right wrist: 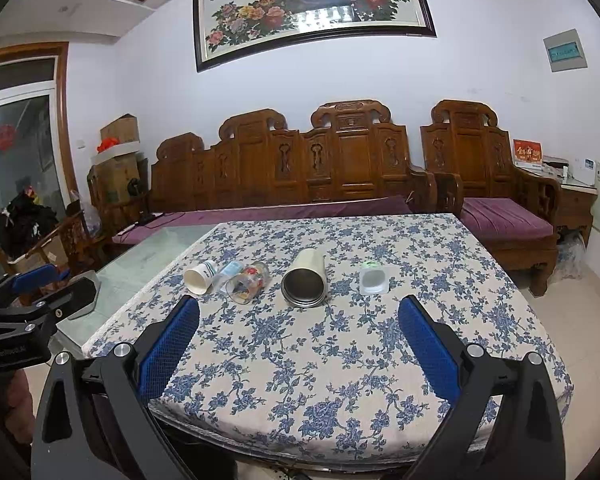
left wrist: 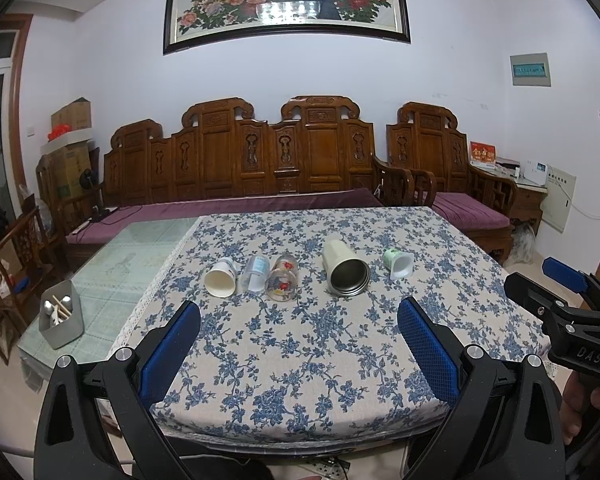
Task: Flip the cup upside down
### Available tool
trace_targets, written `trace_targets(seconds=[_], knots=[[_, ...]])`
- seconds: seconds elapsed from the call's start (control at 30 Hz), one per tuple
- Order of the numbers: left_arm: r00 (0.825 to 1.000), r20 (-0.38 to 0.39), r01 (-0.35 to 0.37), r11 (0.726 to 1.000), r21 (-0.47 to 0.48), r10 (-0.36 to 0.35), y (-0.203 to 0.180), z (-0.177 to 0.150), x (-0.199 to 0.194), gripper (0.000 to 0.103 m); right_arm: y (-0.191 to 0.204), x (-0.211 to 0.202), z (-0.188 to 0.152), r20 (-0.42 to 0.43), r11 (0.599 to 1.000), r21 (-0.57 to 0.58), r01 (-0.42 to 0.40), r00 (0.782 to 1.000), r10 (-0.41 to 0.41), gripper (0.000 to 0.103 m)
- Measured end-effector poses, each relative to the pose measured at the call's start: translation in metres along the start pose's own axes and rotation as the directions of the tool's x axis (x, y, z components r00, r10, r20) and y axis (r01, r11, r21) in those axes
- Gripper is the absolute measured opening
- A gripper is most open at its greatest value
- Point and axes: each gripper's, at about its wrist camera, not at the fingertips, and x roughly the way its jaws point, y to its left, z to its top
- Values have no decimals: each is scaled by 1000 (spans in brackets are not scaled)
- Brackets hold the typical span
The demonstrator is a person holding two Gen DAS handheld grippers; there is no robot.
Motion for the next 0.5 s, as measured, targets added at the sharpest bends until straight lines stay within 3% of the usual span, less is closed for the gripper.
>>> trace_targets(seconds=[0.5], knots=[[1000, 5, 5, 1000, 5, -5, -2, 0, -2, 95, -1, 0, -1, 1, 1000, 3, 0, 1000, 0, 100]])
